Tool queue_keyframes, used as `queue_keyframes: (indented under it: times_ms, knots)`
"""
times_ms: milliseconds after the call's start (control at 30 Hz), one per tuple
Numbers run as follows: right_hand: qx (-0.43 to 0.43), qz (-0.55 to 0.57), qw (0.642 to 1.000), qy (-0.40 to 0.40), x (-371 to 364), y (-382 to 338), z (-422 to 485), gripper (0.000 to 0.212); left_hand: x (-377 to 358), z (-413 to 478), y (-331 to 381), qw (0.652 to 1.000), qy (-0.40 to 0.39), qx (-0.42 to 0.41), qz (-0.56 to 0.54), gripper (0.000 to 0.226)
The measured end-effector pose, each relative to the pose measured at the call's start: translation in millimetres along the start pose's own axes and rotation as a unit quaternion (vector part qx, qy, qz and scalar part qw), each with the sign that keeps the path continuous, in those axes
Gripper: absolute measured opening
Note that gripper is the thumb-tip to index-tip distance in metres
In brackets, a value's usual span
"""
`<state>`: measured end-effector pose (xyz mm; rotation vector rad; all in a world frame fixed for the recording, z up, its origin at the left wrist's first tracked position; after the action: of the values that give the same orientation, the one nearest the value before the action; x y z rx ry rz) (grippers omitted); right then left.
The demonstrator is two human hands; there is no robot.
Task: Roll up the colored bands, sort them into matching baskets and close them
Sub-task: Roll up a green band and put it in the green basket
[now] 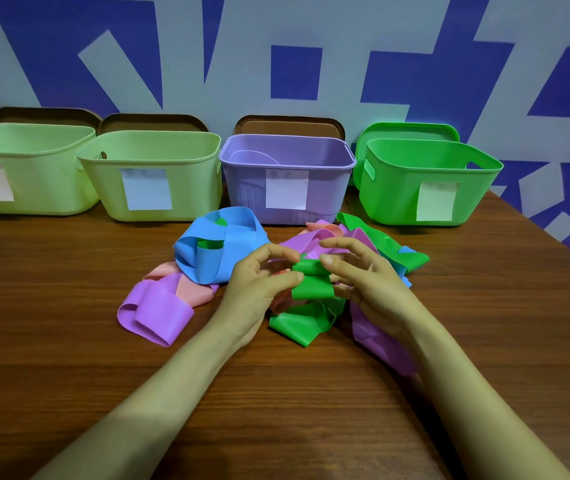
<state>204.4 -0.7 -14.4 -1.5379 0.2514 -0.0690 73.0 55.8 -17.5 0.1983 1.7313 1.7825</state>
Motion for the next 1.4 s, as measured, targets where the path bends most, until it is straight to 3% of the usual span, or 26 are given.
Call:
queue_keyframes:
  times_ms: [233,433,600,667,733,867,1033,1133,1400]
  knots:
    - [0.036,0.009,0.999,-0.004,1.3,-4.3,0.6,0.065,-4.0,-2.4,6.3,0.998,-0.027,-0.041,0.028,0.033]
    - [0.071,0.009,0.997,0.014,5.0,-10.4,-0.4,0.072,0.4,-1.3,4.3,1.000,0.001,-0.020,0.011,0.030]
    - [0.089,-0.018,0.996,-0.022,1.3,-9.3,1.6,0.069,-2.2,-2.6,-3.4,0.999,0.003,0.045,-0.015,0.020]
    - [0.098,-0.042,0.994,-0.015,3.0,-9.8,2.5,0.058,-2.2,-2.9,-6.0,0.998,-0.003,0.058,-0.007,0.013]
    - [0.092,-0.043,0.995,-0.017,3.9,-7.5,2.7,0.046,-2.7,-2.9,-9.1,0.998,-0.014,0.068,-0.003,0.019]
    - [0.084,-0.035,0.996,-0.024,2.3,-5.4,1.1,0.037,-3.0,-4.0,-3.5,0.999,-0.014,0.043,0.001,0.021]
    - [0.068,0.006,0.998,0.001,4.4,-7.8,-1.8,0.057,-3.3,-5.0,2.3,0.999,-0.016,0.007,0.039,0.023]
    - [0.056,0.012,0.998,0.004,4.5,-6.0,-2.5,0.057,-1.1,-3.9,3.2,0.998,-0.016,-0.014,0.056,0.025]
    - [0.074,-0.004,0.997,-0.003,4.9,-3.6,2.0,0.033,-1.0,-4.1,1.6,1.000,-0.007,-0.006,0.026,0.036]
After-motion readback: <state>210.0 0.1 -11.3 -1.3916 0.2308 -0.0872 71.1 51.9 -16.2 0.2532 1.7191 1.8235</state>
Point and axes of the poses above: each hand's wrist, its own z-axis towards the middle knuckle, its own x-axis out of the back of the hand, y = z × x, the point moved 8 cm from there along z, towards the middle knuckle, and after that the axes turned 1 degree about -z, right-handed, at the moved point
